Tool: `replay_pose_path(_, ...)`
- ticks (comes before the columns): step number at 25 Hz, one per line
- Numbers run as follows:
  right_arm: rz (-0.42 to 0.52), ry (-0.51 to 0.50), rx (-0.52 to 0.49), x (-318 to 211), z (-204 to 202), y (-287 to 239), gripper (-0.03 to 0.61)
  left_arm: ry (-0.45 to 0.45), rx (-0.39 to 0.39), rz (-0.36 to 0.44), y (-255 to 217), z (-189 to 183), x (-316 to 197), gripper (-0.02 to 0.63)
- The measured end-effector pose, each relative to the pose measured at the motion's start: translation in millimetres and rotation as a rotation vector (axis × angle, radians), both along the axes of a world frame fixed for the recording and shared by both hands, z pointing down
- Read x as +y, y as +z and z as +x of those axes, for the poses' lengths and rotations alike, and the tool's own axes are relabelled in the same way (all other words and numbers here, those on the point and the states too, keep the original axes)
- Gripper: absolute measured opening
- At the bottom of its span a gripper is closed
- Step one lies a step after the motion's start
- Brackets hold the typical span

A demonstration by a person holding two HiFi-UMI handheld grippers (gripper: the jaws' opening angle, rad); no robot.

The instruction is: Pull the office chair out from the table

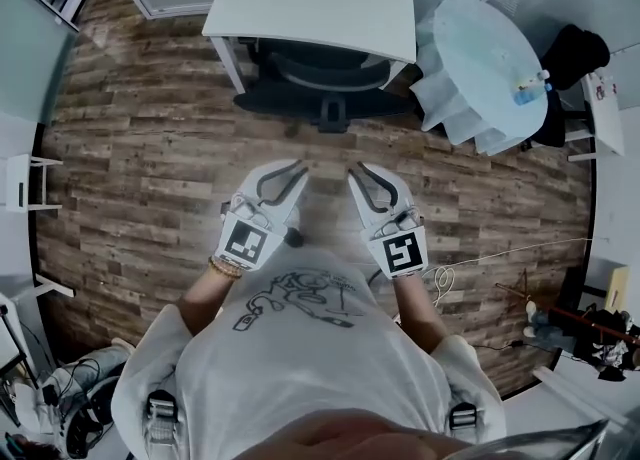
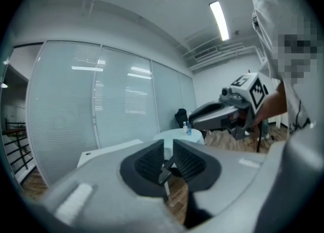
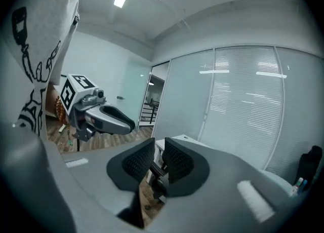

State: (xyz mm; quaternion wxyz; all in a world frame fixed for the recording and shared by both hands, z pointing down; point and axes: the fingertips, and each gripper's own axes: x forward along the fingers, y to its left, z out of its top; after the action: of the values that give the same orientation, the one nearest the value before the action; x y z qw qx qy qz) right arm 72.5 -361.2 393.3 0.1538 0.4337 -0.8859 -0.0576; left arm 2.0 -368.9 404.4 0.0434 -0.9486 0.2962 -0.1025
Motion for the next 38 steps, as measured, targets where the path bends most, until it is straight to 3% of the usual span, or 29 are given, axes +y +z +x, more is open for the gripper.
replay_pose_path(6,-0.052,0.004,0.135,-62,-1,42,0.088,0.054,-0.189,0.014,53,-4,-63,0.088)
replay_pose_path(12,-0.101,0.002,0.255,-111,6,85,0.094,0.117,-0.327,-0.044,105,-6,-114,0.095)
replay_pose_path(18,-0.118,-0.075,0.498,-142,20,136,0.117,0.161,-0.515,-0.024,148,-3,-149,0.135)
replay_pose_path(24,-0.142,-0.140,0.687,-167,36,185,0.147,0.223,-0.692,0.006,190,-2,-174,0.164)
replay_pose_path(31,-0.216,-0.180,0.840,-179,60,245,0.206,0.274,-0.829,0.006,230,2,-184,0.201)
replay_pose_path(38,-0.181,-0.219,0.976,-195,67,277,0.184,0.310,-0.961,0.046,267,7,-182,0.185)
